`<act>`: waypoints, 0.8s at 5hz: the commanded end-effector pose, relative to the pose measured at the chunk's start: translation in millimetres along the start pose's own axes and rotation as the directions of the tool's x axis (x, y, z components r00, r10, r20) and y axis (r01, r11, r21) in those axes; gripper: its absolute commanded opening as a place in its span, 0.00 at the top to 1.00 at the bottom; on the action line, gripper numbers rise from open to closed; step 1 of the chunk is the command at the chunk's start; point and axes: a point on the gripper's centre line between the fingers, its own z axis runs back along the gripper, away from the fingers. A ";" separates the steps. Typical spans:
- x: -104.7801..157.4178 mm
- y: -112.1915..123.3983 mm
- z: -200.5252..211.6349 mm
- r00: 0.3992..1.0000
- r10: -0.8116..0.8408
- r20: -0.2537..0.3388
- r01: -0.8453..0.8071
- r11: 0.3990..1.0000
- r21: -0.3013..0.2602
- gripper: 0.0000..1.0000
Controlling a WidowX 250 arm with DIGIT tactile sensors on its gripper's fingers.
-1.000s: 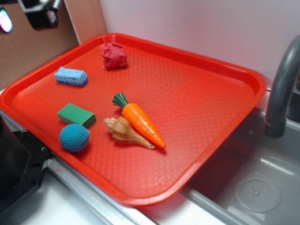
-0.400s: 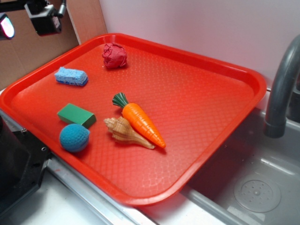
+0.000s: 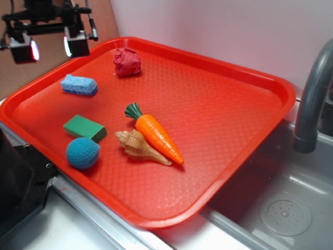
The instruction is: Grab the blue sponge.
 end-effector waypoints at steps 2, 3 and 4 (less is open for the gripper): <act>19.7 -21.2 -57.8 0.945 0.320 0.064 -0.319 0.947 -0.016 0.00; 17.2 -21.3 -75.4 0.954 0.294 0.066 -0.298 0.953 0.057 0.00; 9.1 -9.4 -74.9 0.950 0.304 0.075 -0.309 0.948 0.076 1.00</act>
